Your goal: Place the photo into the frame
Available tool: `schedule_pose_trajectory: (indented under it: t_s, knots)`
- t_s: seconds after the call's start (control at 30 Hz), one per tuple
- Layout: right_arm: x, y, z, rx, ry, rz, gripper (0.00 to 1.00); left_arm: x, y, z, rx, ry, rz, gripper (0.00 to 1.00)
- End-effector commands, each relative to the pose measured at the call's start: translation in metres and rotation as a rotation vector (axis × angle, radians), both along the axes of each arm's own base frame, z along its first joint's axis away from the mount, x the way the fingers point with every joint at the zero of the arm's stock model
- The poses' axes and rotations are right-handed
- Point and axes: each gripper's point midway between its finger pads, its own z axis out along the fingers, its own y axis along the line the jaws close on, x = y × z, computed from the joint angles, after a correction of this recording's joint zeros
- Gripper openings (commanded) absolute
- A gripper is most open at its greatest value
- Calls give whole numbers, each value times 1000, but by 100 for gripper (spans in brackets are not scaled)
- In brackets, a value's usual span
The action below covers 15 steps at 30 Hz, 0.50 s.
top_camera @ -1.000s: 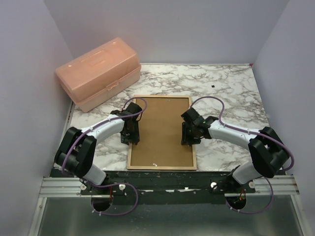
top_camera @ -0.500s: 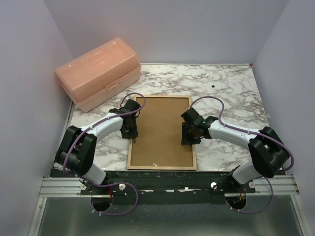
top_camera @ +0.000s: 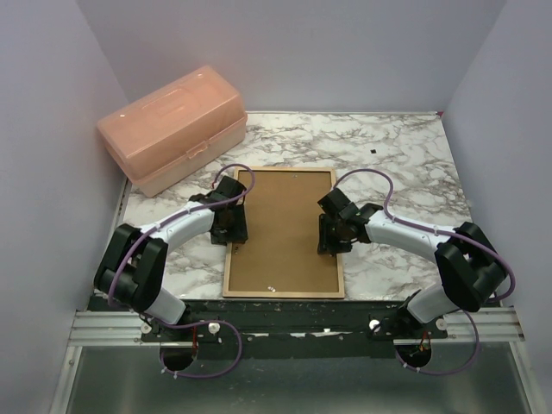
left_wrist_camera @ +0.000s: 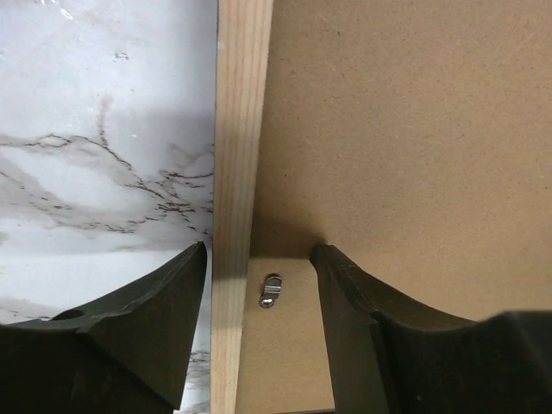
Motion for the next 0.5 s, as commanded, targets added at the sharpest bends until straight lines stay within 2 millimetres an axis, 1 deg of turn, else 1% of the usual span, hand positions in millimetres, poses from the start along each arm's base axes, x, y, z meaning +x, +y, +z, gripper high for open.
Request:
schedule_pose_trajectory:
  t_s: [0.0, 0.13, 0.3, 0.47]
  knots:
    - [-21, -5, -36, -22, 102, 15, 47, -12, -4, 2, -27, 6, -24, 53]
    - [-22, -4, -36, -20, 104, 15, 47, -23, 2, -2, 7, 25, -15, 48]
    - [-22, -3, -36, -14, 105, 15, 47, -31, 10, -9, 57, 45, -11, 45]
    - [-21, -3, -36, -13, 105, 15, 47, -34, 8, -10, 79, 61, -31, 45]
